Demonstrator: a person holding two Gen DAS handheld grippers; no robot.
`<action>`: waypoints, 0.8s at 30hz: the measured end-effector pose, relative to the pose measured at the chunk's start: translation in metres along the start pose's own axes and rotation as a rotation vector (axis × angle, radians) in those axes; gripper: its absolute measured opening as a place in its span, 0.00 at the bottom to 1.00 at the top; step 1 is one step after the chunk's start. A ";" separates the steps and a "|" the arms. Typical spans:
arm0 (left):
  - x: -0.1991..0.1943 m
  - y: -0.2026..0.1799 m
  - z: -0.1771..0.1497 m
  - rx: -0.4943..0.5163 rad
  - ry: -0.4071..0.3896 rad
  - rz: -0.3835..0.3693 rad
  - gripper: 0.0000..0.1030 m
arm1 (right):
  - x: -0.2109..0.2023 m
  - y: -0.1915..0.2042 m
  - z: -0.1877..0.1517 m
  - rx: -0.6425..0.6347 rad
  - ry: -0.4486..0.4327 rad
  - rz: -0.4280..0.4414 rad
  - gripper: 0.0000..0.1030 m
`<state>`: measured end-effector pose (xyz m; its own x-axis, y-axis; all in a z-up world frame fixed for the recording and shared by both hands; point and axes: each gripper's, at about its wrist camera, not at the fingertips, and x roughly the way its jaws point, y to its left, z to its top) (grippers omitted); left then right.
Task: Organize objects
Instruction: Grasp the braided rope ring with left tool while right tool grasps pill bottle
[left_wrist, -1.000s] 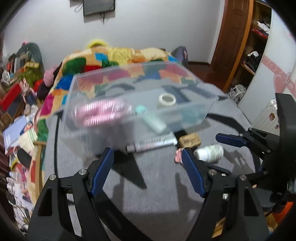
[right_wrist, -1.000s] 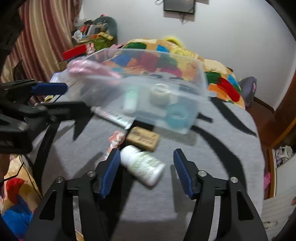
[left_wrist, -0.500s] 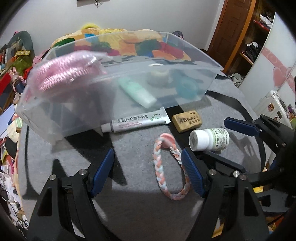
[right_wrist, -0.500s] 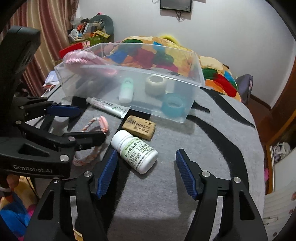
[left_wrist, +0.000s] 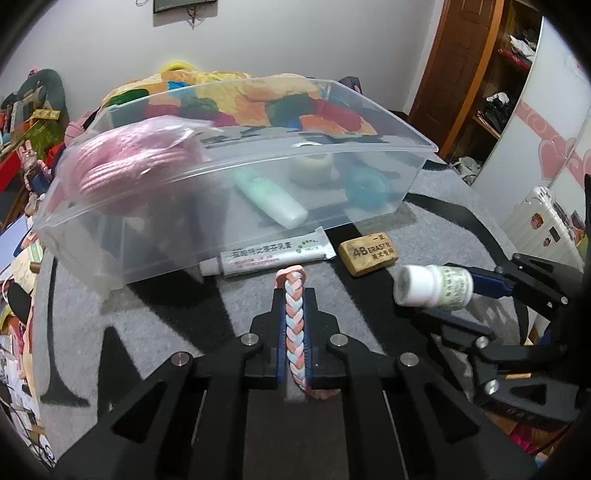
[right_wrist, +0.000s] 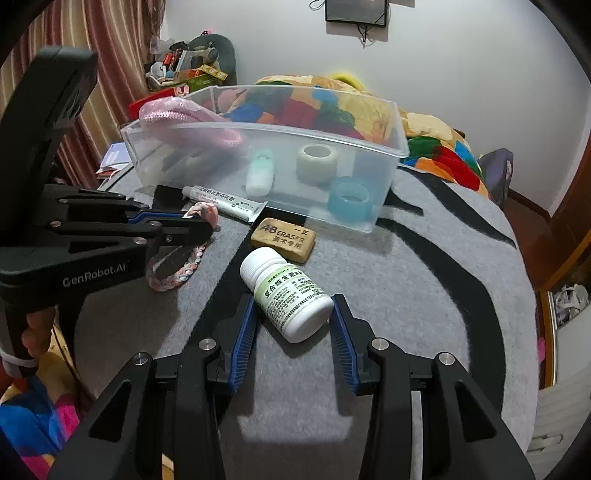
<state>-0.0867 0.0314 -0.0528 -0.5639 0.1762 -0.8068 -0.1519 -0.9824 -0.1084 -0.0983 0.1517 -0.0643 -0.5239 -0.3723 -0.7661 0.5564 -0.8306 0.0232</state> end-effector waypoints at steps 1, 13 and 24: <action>-0.002 0.001 -0.001 -0.005 -0.003 -0.003 0.06 | -0.003 -0.001 -0.001 0.006 -0.006 0.000 0.36; -0.058 0.008 0.014 -0.013 -0.149 0.014 0.06 | -0.033 -0.007 0.029 0.059 -0.121 0.014 0.36; -0.089 0.023 0.066 -0.013 -0.246 0.042 0.06 | -0.035 -0.007 0.089 0.077 -0.205 0.003 0.36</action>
<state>-0.0941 -0.0031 0.0548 -0.7505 0.1430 -0.6452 -0.1142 -0.9897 -0.0866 -0.1411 0.1336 0.0191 -0.6468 -0.4447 -0.6196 0.5115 -0.8555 0.0801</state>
